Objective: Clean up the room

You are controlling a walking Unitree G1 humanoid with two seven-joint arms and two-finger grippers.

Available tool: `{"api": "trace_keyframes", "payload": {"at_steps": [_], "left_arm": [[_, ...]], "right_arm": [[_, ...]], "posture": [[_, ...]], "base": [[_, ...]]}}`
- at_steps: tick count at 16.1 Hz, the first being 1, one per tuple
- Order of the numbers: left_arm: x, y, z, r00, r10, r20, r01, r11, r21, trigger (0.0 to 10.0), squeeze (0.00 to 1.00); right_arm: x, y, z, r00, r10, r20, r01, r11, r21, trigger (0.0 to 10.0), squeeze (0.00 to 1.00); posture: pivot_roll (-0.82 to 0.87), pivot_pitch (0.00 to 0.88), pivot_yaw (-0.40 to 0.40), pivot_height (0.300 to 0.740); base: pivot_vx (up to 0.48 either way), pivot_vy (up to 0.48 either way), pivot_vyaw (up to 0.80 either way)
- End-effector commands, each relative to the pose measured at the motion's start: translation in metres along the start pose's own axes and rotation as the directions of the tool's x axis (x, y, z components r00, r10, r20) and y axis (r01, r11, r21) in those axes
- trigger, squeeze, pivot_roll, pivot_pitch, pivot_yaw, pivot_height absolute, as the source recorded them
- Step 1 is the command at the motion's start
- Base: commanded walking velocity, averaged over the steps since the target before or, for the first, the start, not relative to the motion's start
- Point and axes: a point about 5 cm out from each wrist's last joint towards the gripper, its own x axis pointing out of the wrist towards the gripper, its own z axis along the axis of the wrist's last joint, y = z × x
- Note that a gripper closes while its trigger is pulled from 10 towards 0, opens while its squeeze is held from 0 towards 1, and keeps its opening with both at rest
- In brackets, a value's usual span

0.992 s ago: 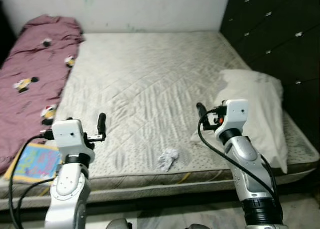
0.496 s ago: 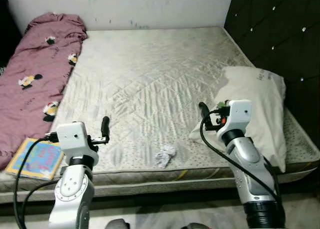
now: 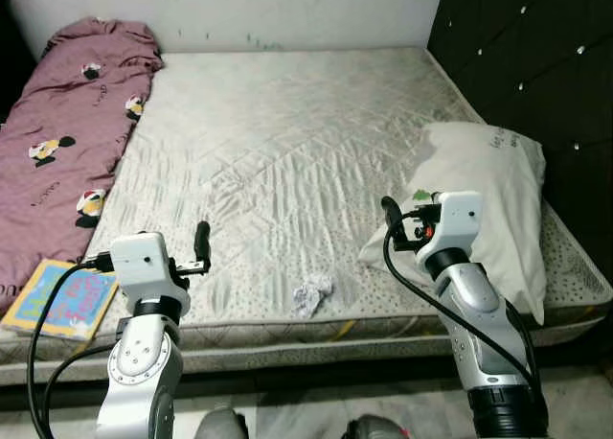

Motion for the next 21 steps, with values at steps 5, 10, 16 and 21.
{"api": "trace_keyframes", "payload": {"at_steps": [5, 10, 16, 21], "left_arm": [[0.0023, 0.0001, 0.0046, 1.0, 0.004, 0.018, -0.003, 1.0, -0.006, 10.0, 0.0], [0.0018, -0.0011, 0.0044, 0.999, -0.027, 0.019, 0.027, 0.999, -0.018, 10.0, 0.0], [0.0028, -0.0013, 0.0053, 0.998, -0.049, 0.028, 0.049, 0.999, -0.018, 10.0, 0.0], [0.0009, -0.0029, 0.0048, 0.998, -0.063, 0.026, 0.064, 0.998, -0.02, 10.0, 0.0]], "right_arm": [[0.0032, 0.0007, -0.0001, 1.0, 0.011, -0.004, -0.011, 1.0, -0.023, 10.0, 0.0], [0.0047, 0.0008, 0.0004, 1.0, 0.023, -0.004, -0.023, 1.0, -0.018, 10.0, 0.0], [0.0049, 0.0056, 0.0023, 0.998, 0.066, 0.011, -0.065, 0.996, -0.054, 10.0, 0.0], [0.0045, 0.0054, 0.0015, 0.997, 0.071, 0.009, -0.07, 0.996, -0.054, 10.0, 0.0]], "posture": [[0.01, 0.038, -0.017, 0.641], [0.01, 0.037, -0.02, 0.641], [0.01, 0.039, -0.019, 0.641], [0.01, 0.036, -0.021, 0.641]], "base": [[0.0, 0.0, 0.0], [0.0, 0.0, 0.0], [0.091, 0.0, 0.33], [0.336, 0.0, 0.0]]}}
